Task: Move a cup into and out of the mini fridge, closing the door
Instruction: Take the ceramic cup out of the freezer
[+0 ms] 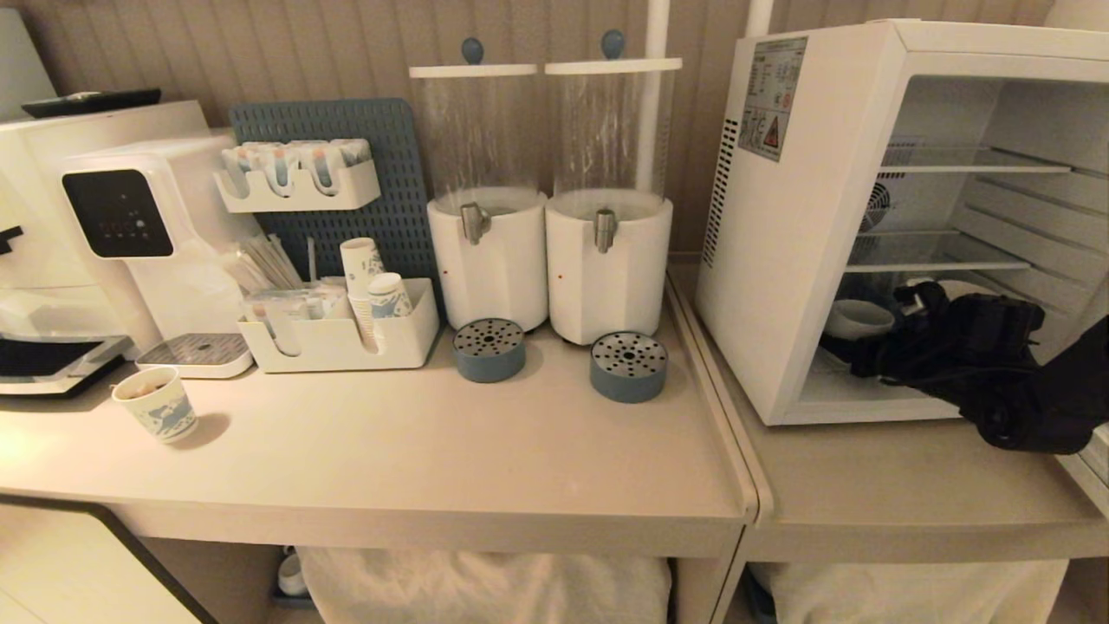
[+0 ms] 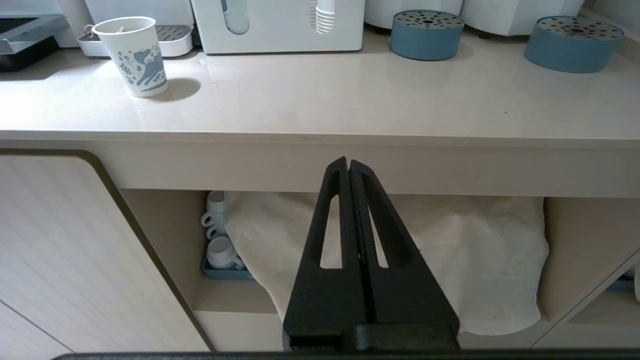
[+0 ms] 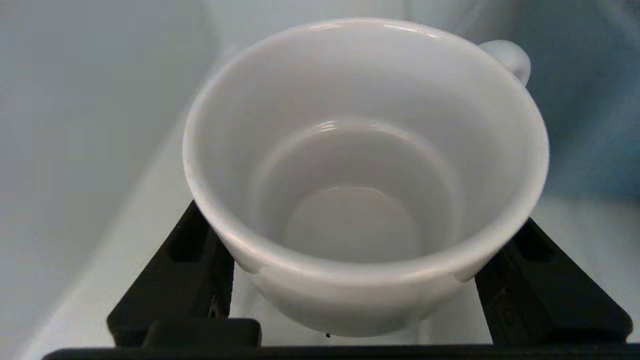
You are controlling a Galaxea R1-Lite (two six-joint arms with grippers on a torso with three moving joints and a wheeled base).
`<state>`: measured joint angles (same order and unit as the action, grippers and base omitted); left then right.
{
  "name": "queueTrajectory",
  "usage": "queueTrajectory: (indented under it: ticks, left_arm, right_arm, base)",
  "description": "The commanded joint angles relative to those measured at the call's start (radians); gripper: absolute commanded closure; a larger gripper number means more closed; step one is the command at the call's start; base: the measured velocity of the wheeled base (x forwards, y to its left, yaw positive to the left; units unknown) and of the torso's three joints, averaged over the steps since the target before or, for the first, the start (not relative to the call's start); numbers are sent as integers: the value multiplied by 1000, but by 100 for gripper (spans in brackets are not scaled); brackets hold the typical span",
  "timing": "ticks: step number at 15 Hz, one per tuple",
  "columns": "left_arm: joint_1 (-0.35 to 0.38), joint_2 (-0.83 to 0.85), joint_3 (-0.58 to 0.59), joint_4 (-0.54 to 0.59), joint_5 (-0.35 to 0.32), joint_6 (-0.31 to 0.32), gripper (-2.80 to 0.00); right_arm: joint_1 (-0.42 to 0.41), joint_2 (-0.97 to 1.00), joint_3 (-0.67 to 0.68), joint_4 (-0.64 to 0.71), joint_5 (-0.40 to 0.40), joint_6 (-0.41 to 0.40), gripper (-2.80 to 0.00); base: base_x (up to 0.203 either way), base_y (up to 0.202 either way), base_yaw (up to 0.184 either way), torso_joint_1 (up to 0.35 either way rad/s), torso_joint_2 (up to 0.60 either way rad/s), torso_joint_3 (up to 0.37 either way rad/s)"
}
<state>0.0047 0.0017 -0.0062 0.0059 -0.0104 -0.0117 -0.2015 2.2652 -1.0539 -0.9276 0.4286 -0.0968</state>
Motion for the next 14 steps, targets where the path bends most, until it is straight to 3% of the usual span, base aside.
queueTrajectory:
  ticks: [1,10,12,14]
  left_arm:
    - [1,0,0,2,0,-1,0]
    - [1,0,0,0,1,-2,0]
    - [1,0,0,-1,1,-2,0]
    - [1,0,0,-1,1,-2,0]
  right_arm:
    - [0,-115,91,-3,25,2,0]
    - [-19,-660,579,19,160,10,0]
    - [-22,-836,632,93,176,9,0]
    - [-24,-1056,650,271,208,8,0]
  base:
    - [0,0,0,0,0,0]
    - [0,0,0,0,0,0]
    - [0,0,0,0,0,0]
    - [0,0,0,0,0,0]
